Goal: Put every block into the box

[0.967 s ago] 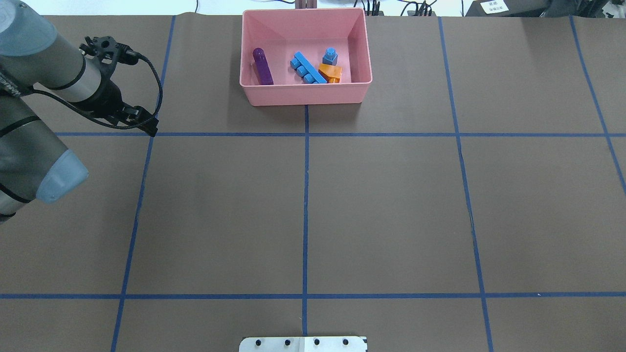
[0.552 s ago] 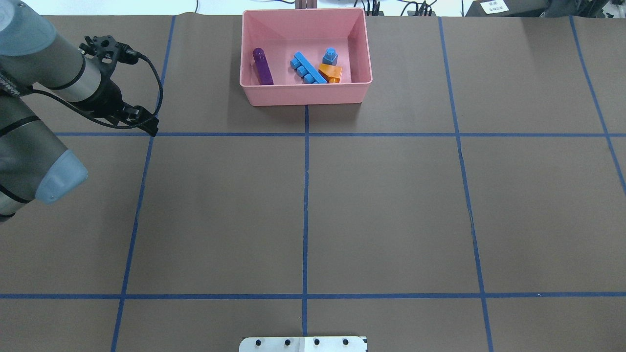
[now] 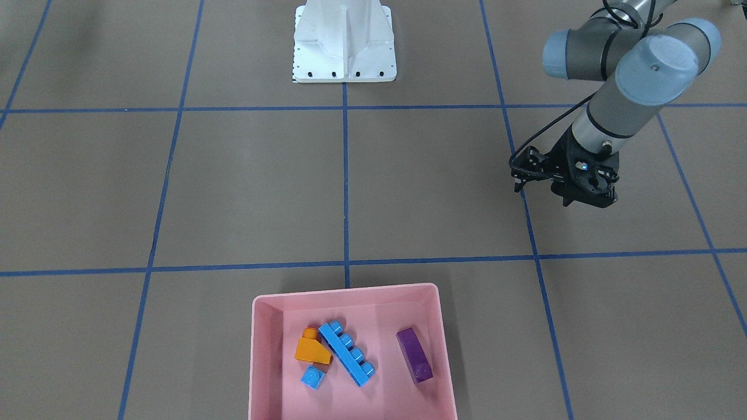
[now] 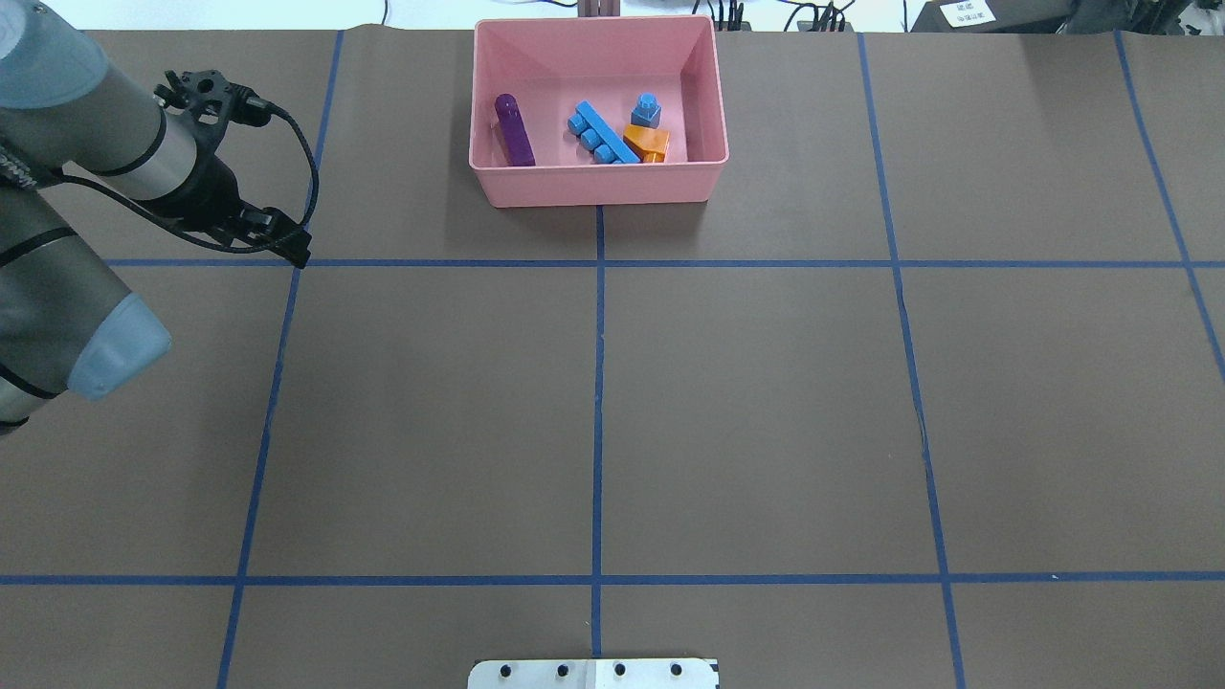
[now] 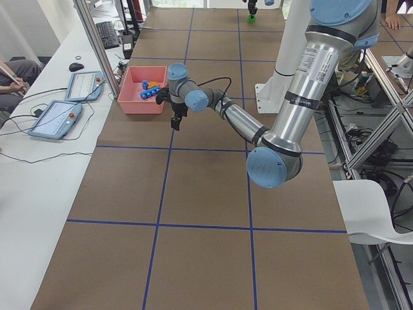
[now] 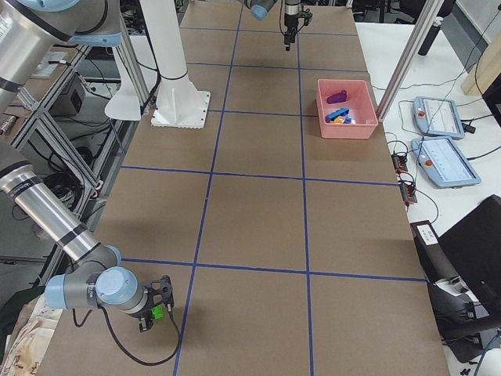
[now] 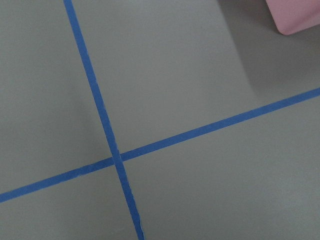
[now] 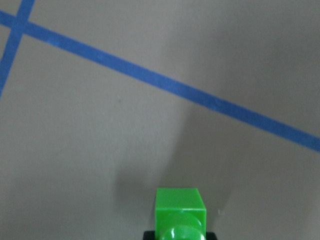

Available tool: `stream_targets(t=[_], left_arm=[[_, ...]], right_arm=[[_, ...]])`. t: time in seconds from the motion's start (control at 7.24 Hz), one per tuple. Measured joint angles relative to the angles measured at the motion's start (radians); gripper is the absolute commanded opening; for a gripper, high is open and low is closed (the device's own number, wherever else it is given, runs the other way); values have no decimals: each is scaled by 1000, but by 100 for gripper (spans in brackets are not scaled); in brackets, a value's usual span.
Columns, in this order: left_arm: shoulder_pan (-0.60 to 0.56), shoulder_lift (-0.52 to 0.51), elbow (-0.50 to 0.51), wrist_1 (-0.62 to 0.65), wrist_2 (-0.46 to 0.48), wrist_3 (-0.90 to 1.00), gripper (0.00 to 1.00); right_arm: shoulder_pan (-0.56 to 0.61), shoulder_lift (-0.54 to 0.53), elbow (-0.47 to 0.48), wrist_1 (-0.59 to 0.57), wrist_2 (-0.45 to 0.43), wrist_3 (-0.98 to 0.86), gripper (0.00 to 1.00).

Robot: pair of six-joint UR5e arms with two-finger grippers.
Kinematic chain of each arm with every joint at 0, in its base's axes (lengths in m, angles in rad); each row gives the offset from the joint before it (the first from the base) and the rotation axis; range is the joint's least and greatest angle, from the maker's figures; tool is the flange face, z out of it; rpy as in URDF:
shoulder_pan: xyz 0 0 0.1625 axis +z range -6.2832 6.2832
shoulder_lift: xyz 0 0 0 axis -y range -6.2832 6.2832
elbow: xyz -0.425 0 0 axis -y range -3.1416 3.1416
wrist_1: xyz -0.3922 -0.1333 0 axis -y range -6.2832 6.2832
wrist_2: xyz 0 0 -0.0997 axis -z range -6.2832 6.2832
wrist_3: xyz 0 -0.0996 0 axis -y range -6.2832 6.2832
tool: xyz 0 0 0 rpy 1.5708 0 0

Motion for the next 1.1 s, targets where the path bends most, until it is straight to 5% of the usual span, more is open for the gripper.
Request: stream_targets(t=[0.55,0.83,1.1], left_arm=[[-1,12,-78,77,0,3,100],[-18,39,-110,81,-31,16,100],[-76,83,-130,85,-60,92,100]], right_arm=[[47,275,336,-614,36,108,0],[30,507,398,-863,38,232,0],[-63,725,389,-962,38,440,0]])
